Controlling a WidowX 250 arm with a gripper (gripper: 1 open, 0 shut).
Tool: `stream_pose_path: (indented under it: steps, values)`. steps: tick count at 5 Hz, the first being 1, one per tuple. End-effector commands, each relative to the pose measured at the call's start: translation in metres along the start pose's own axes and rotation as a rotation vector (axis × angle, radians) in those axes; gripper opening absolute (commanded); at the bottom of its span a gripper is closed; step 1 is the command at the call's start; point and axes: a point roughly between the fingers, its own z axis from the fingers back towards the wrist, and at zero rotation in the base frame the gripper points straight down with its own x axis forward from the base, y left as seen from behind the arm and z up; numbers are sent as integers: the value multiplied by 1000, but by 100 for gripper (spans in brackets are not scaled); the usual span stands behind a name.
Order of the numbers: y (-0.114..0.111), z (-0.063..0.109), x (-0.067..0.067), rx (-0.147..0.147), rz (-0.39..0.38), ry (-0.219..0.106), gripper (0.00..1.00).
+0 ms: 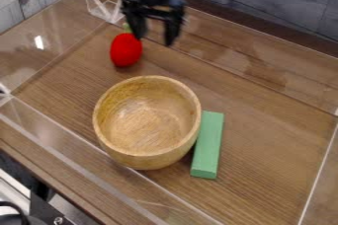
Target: Move the red fruit to the right
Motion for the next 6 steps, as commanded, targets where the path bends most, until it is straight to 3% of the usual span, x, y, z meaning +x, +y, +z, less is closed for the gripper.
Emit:
stream_pose_path:
  steps: [1, 2, 4, 6]
  values:
    - [23, 47, 14, 56, 50, -125, 100]
    - [38, 61, 13, 90, 113, -144, 100]
    - [56, 74, 21, 122, 106, -141, 100]
    - [46, 62, 20, 142, 111, -107, 100]
